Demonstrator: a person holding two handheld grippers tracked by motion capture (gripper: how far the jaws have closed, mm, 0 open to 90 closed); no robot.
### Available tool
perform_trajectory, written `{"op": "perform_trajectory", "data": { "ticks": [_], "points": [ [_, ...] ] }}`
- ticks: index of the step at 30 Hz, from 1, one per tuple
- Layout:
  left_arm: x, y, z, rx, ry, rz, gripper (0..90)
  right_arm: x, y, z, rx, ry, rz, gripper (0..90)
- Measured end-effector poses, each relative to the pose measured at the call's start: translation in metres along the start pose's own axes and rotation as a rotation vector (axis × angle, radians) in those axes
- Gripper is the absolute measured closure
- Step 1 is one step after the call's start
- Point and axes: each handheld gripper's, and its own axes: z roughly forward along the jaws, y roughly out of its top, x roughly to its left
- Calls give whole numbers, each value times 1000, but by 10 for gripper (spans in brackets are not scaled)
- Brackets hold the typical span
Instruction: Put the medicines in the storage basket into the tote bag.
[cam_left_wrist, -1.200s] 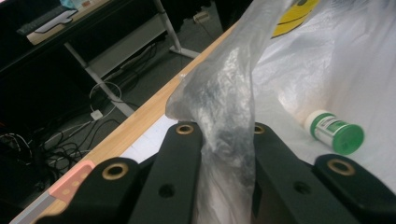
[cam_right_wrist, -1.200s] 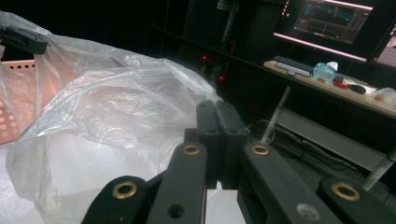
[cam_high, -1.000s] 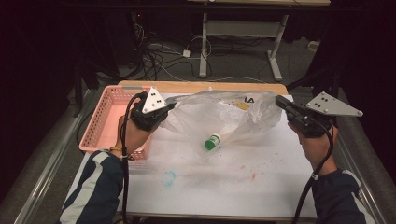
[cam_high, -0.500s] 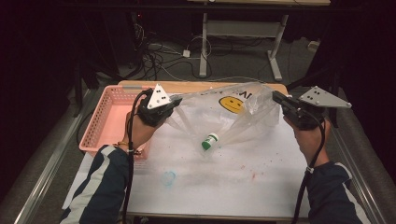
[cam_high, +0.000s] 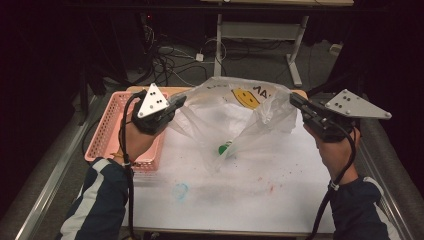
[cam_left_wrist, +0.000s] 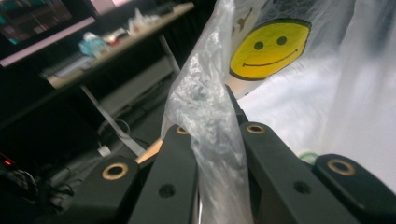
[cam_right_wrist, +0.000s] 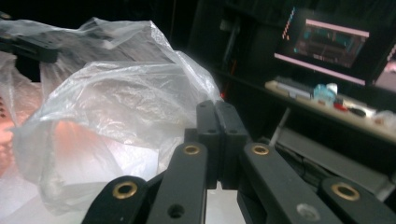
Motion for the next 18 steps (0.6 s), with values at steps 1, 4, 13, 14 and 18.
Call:
{"op": "perform_trajectory", "data": {
  "ticks": [1,4,13,14,18],
  "points": [
    [0,4,-4,-11,6,3,880,2,5,-3,-11,3,-6,900],
    [2,15,-13,-43,10,11,881,5,17,-11,-47,9,-25,900],
    [17,26,7,-35,4,-12,880,-17,14,11,4,-52,0,900],
    [20,26,12,-31,-3,-17,880,-23,11,16,12,-63,14,900],
    [26,28,36,-10,-3,-23,879,-46,-2,33,63,-106,46,900]
  ]
}}
